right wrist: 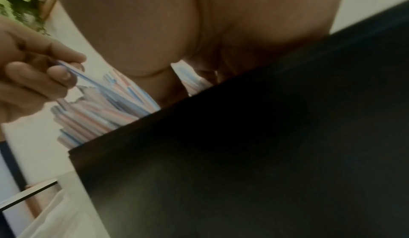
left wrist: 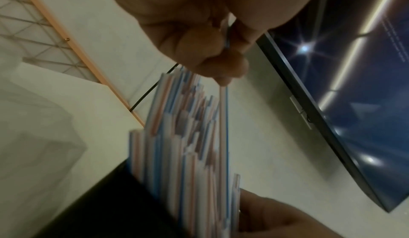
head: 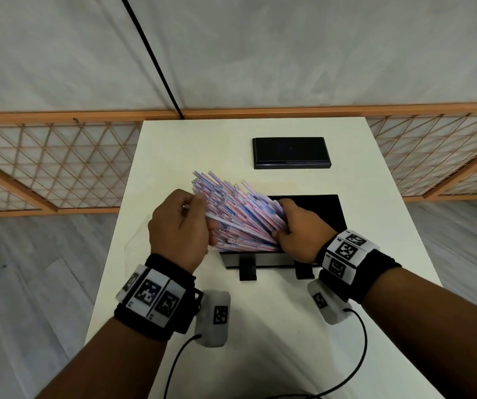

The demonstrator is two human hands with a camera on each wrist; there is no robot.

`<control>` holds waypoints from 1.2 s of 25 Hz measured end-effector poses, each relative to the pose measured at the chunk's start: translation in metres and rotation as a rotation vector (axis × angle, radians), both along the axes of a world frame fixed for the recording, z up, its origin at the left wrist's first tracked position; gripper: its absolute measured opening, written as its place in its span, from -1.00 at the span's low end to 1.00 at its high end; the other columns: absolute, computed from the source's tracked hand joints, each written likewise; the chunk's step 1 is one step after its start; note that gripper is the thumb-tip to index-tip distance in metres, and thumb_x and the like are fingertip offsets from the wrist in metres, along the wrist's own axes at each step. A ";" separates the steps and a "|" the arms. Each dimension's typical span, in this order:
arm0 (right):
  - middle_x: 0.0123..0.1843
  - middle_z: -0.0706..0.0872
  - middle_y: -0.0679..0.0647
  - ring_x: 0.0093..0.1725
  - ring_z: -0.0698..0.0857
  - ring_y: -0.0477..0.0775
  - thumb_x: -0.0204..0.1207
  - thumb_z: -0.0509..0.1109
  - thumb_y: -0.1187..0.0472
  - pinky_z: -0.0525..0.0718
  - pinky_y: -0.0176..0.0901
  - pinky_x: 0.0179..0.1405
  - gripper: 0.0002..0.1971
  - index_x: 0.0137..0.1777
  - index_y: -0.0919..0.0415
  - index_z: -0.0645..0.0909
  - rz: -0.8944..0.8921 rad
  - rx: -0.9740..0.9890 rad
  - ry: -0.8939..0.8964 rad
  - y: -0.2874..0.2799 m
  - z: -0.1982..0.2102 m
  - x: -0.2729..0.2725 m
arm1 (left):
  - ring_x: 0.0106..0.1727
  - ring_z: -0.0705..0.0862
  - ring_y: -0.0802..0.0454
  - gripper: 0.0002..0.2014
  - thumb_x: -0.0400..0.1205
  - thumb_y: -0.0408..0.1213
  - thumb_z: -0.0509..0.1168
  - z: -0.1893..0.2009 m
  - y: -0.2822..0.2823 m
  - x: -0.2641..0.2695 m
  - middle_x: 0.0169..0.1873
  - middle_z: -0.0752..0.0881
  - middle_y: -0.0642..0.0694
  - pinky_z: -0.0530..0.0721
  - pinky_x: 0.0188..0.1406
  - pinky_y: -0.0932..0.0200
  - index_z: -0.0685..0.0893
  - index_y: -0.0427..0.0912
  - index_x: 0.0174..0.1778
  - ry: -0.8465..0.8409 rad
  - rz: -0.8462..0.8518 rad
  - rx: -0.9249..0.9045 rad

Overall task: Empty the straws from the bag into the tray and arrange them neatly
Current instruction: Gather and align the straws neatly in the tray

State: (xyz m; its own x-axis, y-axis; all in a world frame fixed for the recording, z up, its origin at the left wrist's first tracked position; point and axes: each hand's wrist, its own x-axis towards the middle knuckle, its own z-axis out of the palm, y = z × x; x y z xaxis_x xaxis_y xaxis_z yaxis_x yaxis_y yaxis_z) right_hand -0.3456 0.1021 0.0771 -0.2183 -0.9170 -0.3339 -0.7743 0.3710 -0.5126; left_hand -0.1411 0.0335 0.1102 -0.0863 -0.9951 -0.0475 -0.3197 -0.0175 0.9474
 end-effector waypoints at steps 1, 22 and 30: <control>0.16 0.71 0.18 0.15 0.69 0.28 0.55 0.37 0.13 0.56 -0.11 0.02 -0.59 0.36 0.15 0.41 -0.001 0.030 0.014 -0.002 -0.001 0.000 | -0.65 0.66 0.00 -0.72 0.75 -0.16 0.26 -0.002 0.002 0.001 -0.55 0.76 -0.08 0.53 -0.49 0.12 0.62 -0.15 -0.27 -0.046 -0.027 -0.015; -0.23 0.68 0.00 -0.23 0.64 0.04 0.55 0.36 -0.19 0.58 -0.10 -0.20 -0.66 -0.06 0.11 0.64 0.062 -0.064 0.101 0.036 -0.007 -0.014 | -0.50 0.59 -0.07 -0.35 0.39 0.49 0.34 -0.025 0.018 0.010 -0.32 0.69 -0.10 0.51 -0.52 0.15 0.56 -0.08 -0.04 -0.057 -0.053 0.320; -0.38 0.56 -0.09 -0.27 0.58 0.07 0.67 0.27 0.20 0.41 -0.13 -0.23 -0.76 -0.26 0.12 0.55 0.199 -0.118 0.030 0.035 -0.012 -0.014 | -0.68 0.60 -0.03 -0.33 0.67 0.26 0.21 -0.023 0.034 -0.005 -0.60 0.68 -0.12 0.50 -0.64 0.22 0.66 -0.35 -0.38 -0.169 -0.171 0.303</control>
State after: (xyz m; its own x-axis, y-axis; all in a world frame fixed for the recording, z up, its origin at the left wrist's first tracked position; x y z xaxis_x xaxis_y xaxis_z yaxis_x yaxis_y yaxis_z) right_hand -0.3596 0.1367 0.0649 -0.0379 -0.9753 -0.2176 -0.8419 0.1485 -0.5187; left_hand -0.1465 0.0674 0.0871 -0.2154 -0.9060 -0.3645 -0.4931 -0.2213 0.8414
